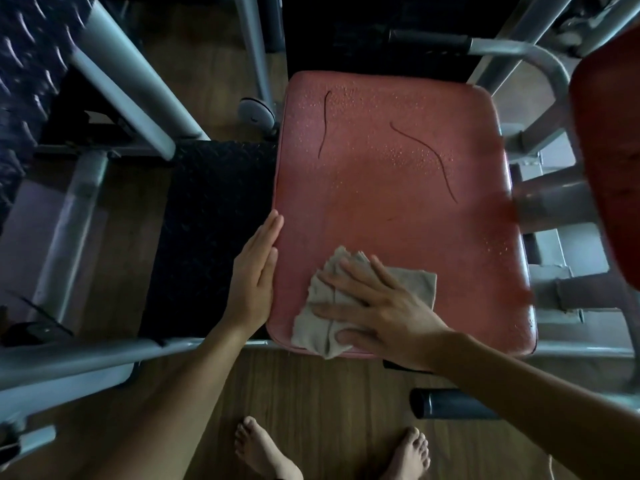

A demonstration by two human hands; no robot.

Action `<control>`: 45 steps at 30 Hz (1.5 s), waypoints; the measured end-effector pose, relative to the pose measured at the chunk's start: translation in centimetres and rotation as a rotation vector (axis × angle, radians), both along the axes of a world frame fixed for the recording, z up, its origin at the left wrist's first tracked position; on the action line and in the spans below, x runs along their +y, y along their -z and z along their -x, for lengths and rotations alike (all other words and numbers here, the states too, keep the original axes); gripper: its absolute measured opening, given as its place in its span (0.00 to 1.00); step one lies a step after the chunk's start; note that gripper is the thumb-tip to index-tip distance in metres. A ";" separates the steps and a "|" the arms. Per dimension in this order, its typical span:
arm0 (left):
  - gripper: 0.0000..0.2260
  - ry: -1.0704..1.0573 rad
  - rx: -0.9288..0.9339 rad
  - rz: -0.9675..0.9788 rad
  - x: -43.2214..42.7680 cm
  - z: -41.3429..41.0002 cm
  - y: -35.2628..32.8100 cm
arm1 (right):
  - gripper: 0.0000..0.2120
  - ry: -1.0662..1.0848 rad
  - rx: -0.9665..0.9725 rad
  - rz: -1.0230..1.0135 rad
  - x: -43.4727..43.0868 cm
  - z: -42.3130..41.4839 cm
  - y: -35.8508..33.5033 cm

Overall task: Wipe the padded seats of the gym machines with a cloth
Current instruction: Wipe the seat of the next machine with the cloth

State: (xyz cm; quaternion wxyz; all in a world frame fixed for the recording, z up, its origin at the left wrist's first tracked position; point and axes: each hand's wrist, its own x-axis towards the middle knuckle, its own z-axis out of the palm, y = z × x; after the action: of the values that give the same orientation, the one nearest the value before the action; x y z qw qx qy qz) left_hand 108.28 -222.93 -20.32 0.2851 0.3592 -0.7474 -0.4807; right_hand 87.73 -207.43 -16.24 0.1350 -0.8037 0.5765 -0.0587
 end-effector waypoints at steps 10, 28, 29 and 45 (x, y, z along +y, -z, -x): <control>0.22 -0.144 -0.095 -0.050 0.7 0.2 0.1 | 0.25 0.601 0.018 -0.021 -13.4 -0.1 0.3; 0.26 -0.093 -0.611 0.350 1.5 6.6 -2.3 | 0.28 0.747 -0.044 -0.104 -5.1 5.6 -0.4; 0.26 -0.087 -0.663 0.386 1.6 6.9 -2.3 | 0.28 0.702 -0.034 -0.090 -4.0 5.0 -0.5; 0.22 -0.032 -0.757 0.441 2.2 10.4 -3.4 | 0.28 0.431 -0.008 -0.088 3.2 11.3 0.2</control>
State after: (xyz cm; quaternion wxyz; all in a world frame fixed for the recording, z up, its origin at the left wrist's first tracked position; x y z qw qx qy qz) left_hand 97.92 -220.71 -16.91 0.0681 0.4521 -0.8784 -0.1396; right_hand 76.42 -204.23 -16.46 0.1565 -0.6551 0.7363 -0.0642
